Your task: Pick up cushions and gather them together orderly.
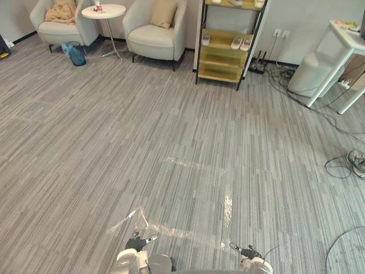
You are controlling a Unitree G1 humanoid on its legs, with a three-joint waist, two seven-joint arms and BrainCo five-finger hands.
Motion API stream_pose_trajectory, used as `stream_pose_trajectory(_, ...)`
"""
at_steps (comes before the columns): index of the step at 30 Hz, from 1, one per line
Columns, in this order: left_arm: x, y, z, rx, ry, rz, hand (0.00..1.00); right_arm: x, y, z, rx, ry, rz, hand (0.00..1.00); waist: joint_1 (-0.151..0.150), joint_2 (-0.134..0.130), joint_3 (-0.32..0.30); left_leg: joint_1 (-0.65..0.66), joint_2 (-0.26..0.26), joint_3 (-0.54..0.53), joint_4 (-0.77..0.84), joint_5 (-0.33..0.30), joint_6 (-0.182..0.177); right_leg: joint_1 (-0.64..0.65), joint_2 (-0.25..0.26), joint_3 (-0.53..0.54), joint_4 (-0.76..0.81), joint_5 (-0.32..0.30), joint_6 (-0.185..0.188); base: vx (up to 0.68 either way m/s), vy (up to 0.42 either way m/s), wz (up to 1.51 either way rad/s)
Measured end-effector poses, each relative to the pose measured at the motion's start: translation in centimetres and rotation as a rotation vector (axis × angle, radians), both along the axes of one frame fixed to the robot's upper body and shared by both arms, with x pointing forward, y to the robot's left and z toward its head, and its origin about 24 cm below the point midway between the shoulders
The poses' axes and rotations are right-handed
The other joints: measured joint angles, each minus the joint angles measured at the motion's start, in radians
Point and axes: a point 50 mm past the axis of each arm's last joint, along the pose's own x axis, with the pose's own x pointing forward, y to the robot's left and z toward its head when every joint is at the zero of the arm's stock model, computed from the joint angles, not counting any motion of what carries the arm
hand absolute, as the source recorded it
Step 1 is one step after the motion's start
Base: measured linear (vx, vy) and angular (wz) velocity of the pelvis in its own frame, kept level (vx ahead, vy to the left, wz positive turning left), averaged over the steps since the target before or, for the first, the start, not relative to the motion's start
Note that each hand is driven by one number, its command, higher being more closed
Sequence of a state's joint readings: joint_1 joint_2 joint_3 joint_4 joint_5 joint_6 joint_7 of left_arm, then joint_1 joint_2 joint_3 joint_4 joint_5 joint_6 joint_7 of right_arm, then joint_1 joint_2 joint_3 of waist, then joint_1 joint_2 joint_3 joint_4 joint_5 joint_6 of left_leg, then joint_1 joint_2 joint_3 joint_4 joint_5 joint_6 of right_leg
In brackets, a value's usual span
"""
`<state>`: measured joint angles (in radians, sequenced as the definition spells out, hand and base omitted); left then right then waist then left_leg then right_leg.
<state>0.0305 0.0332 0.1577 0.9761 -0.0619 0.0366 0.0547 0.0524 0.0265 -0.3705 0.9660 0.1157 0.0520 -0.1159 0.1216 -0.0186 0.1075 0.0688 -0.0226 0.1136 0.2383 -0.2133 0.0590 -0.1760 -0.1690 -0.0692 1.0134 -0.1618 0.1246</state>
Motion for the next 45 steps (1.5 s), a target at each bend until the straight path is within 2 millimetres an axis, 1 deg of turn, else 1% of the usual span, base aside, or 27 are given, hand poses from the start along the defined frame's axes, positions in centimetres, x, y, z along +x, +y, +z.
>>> stream_pose_trajectory(2,0.0,-0.2,-0.1,-0.006,0.006,-0.001,0.00,0.0,-0.2,0.1,-0.005,-0.007,-0.013,0.00,-0.016,0.002,0.000,0.096,0.013,-0.027,-0.090,-0.003,-0.002,-0.031,-0.018,-0.142,-0.184,-0.038,-0.035,0.29,0.009,0.48)
stream_pose_trajectory(4,0.0,-0.3,-0.1,-0.008,0.009,0.002,0.00,0.1,-0.5,0.1,-0.004,-0.012,-0.032,0.00,-0.019,0.006,0.003,0.124,0.024,-0.037,-0.117,-0.010,-0.013,-0.061,-0.013,-0.206,-0.375,-0.035,-0.052,0.31,-0.036,0.20)
stream_pose_trajectory(5,-0.1,-0.3,-0.2,-0.009,0.011,0.003,0.00,0.2,-0.7,0.1,-0.005,-0.014,-0.039,0.00,-0.021,0.011,0.006,0.131,0.034,-0.038,-0.121,-0.017,-0.021,-0.071,0.006,-0.209,-0.457,-0.022,-0.067,0.44,-0.109,0.08)
stream_pose_trajectory(7,-0.3,-0.3,-0.2,-0.008,0.017,0.003,0.00,0.3,-0.9,0.1,-0.005,-0.010,-0.047,0.00,-0.027,0.020,0.012,0.156,0.055,-0.045,-0.122,-0.031,-0.039,-0.075,0.072,-0.155,-0.676,0.069,-0.079,0.43,-0.144,0.08)
stream_pose_trajectory(9,-0.6,-0.1,-0.3,-0.004,0.022,0.006,0.00,-0.2,-1.0,-0.1,-0.003,0.010,-0.049,0.00,-0.040,0.005,0.012,0.188,0.047,-0.085,-0.116,-0.050,-0.060,-0.044,0.097,-0.097,-0.802,0.187,-0.089,0.49,-0.233,0.29)
stream_pose_trajectory(10,-0.7,-0.4,-0.4,-0.015,0.030,0.015,0.00,-0.6,-1.6,-0.1,-0.016,0.023,-0.054,0.00,-0.048,0.034,0.021,0.217,0.073,-0.118,-0.100,-0.074,-0.063,-0.031,0.120,-0.104,-0.756,0.194,-0.123,0.44,-0.226,0.28)
stream_pose_trajectory(11,-0.9,-0.5,-0.5,-0.020,0.035,0.017,0.00,-0.7,-1.9,-0.1,-0.022,0.029,-0.054,0.00,-0.047,0.042,0.016,0.205,0.080,-0.135,-0.066,-0.074,-0.063,-0.033,0.122,-0.105,-0.737,0.158,-0.133,0.40,-0.229,0.11)
stream_pose_trajectory(13,-1.5,-1.1,-0.7,-0.038,0.048,0.029,0.00,-0.8,-2.2,-0.2,-0.027,0.039,-0.047,0.00,-0.042,0.068,0.001,0.118,0.102,-0.184,0.155,-0.078,-0.072,-0.008,0.150,-0.115,-0.729,0.093,-0.147,0.40,-0.261,0.00)
stream_pose_trajectory(15,-1.2,-1.2,-0.6,-0.043,0.037,0.030,0.00,-0.8,-2.4,-0.1,-0.039,0.043,-0.027,0.00,-0.048,0.089,0.001,-0.009,0.123,-0.197,0.446,-0.027,-0.157,0.050,0.176,-0.136,-0.755,0.061,-0.161,0.37,-0.195,0.29)
stream_pose_trajectory(16,-1.0,-1.3,-0.4,-0.042,0.024,0.025,0.00,-1.0,-2.6,-0.1,-0.047,0.053,-0.019,0.00,-0.044,0.089,0.012,-0.079,0.156,-0.183,0.609,0.002,-0.168,0.108,0.193,-0.147,-0.775,0.048,-0.182,0.39,-0.123,0.26)
stream_pose_trajectory(17,-0.7,-1.2,-0.3,-0.039,0.012,0.022,0.00,-1.0,-2.4,-0.2,-0.047,0.056,-0.018,0.00,-0.032,0.084,0.018,-0.121,0.170,-0.139,0.675,-0.030,-0.158,0.161,0.197,-0.153,-0.790,0.040,-0.190,0.38,-0.116,0.09)
stream_pose_trajectory(19,-0.5,-1.0,-0.2,-0.032,0.005,0.006,0.00,-0.9,-2.2,-0.2,-0.041,0.052,-0.022,0.00,-0.012,0.073,0.015,-0.168,0.155,-0.086,0.596,-0.082,-0.141,0.235,0.188,-0.150,-0.847,0.040,-0.190,0.32,-0.089,-0.08)
stream_pose_trajectory(21,-0.3,-1.2,-0.1,-0.030,-0.003,-0.026,0.00,-0.1,-2.3,0.0,-0.040,0.031,-0.027,0.00,-0.012,0.071,0.012,-0.194,0.112,-0.076,0.333,-0.087,-0.127,0.280,0.169,-0.149,-0.888,0.037,-0.177,0.27,-0.006,0.01)
stream_pose_trajectory(22,-0.2,-1.2,-0.1,-0.031,-0.005,-0.027,0.00,0.1,-2.3,0.1,-0.042,0.026,-0.026,0.00,-0.012,0.073,0.010,-0.207,0.092,-0.090,0.192,-0.057,-0.115,0.295,0.164,-0.150,-0.898,0.028,-0.164,0.28,0.093,0.00)
stream_pose_trajectory(23,-0.1,-1.2,-0.1,-0.033,-0.011,-0.021,0.00,-0.1,-2.3,0.0,-0.042,0.032,-0.026,0.00,-0.003,0.070,0.010,-0.207,0.074,-0.111,0.097,0.056,-0.121,0.308,0.158,-0.144,-0.900,0.015,-0.144,0.31,0.130,-0.07)
stream_pose_trajectory(24,-0.1,-1.3,-0.1,-0.033,-0.011,-0.022,0.00,-0.2,-2.1,0.0,-0.037,0.034,-0.025,0.00,0.005,0.060,0.005,-0.197,0.059,-0.111,0.070,0.095,-0.108,0.319,0.150,-0.135,-0.905,0.008,-0.133,0.33,0.132,-0.04)
stream_pose_trajectory(26,-0.2,-0.7,-0.1,-0.011,-0.001,-0.039,0.00,-0.6,-1.0,-0.3,-0.011,0.046,-0.012,0.00,0.001,0.032,-0.012,-0.175,0.024,-0.096,0.044,0.095,-0.084,0.328,0.113,-0.132,-0.907,-0.010,-0.105,0.30,0.104,0.07)
stream_pose_trajectory(31,-0.2,-0.5,-0.1,-0.005,0.001,-0.050,0.00,-0.6,-0.3,-0.4,0.003,0.046,0.008,0.00,0.019,0.014,-0.014,-0.126,0.006,-0.053,0.029,0.067,-0.048,0.331,0.084,-0.075,-0.862,-0.004,-0.093,0.20,0.116,-0.14)
stream_pose_trajectory(33,-0.2,-0.8,-0.1,-0.013,0.003,-0.052,0.00,-0.7,-0.3,-0.4,0.002,0.050,0.015,0.00,0.029,0.024,-0.019,-0.085,0.011,-0.036,-0.019,0.053,-0.038,0.290,0.079,-0.054,-0.765,-0.009,-0.084,0.09,0.131,-0.38)
stream_pose_trajectory(35,-0.4,-1.0,-0.2,-0.020,0.008,-0.053,0.00,-0.6,-0.3,-0.4,0.002,0.046,0.037,0.00,0.033,0.034,-0.018,-0.034,0.016,-0.013,-0.056,0.045,-0.032,0.192,0.066,-0.041,-0.535,-0.008,-0.073,0.08,0.127,-0.40)
stream_pose_trajectory(36,-0.8,-0.9,-0.4,-0.017,0.030,-0.054,0.00,-0.3,-0.3,-0.2,-0.012,0.032,0.058,0.00,0.016,0.039,-0.015,0.010,0.011,-0.012,-0.066,0.032,-0.021,0.125,0.038,-0.052,-0.359,-0.020,-0.051,0.08,0.077,-0.11)
stream_pose_trajectory(37,-1.0,-0.8,-0.5,-0.016,0.035,-0.056,0.00,-0.5,-0.4,-0.2,-0.012,0.036,0.057,0.00,0.010,0.036,-0.017,0.017,0.012,-0.012,-0.066,0.030,-0.019,0.122,0.034,-0.058,-0.351,-0.025,-0.049,0.07,0.059,0.09)
stream_pose_trajectory(39,-1.0,-0.7,-0.4,-0.009,0.036,-0.061,0.00,-0.9,-0.4,-0.3,-0.011,0.044,0.052,0.00,-0.001,0.031,-0.024,0.042,0.014,-0.023,-0.070,0.020,-0.021,0.117,0.026,-0.092,-0.390,-0.047,-0.052,0.09,0.009,0.19)
stream_pose_trajectory(42,-1.1,-0.8,-0.5,-0.011,0.042,-0.061,0.00,-1.1,-1.0,-0.3,-0.015,0.048,0.019,0.00,-0.012,0.041,-0.027,0.037,0.032,-0.054,-0.076,0.020,-0.033,0.087,0.053,-0.121,-0.596,-0.046,-0.071,0.17,-0.053,0.28)
stream_pose_trajectory(43,-1.1,-0.7,-0.6,-0.008,0.047,-0.063,0.00,-1.3,-1.1,-0.4,-0.015,0.054,0.013,0.00,-0.015,0.037,-0.029,0.035,0.029,-0.073,-0.075,0.018,-0.039,0.093,0.075,-0.090,-0.691,0.000,-0.084,0.23,-0.133,0.42)
stream_pose_trajectory(44,-1.2,-0.2,-0.5,0.006,0.050,-0.067,0.00,-1.8,-1.0,-0.6,-0.008,0.071,0.002,0.00,-0.017,0.015,-0.026,0.038,0.011,-0.095,-0.068,0.010,-0.052,0.109,0.083,-0.039,-0.757,0.082,-0.094,0.21,-0.160,0.48)
stream_pose_trajectory(45,-1.3,-0.2,-0.6,0.005,0.059,-0.066,0.00,-2.2,-0.9,-0.7,0.000,0.085,-0.008,0.00,-0.019,0.012,-0.029,0.038,0.012,-0.113,-0.056,0.002,-0.062,0.126,0.081,-0.039,-0.761,0.061,-0.088,0.20,-0.181,0.43)
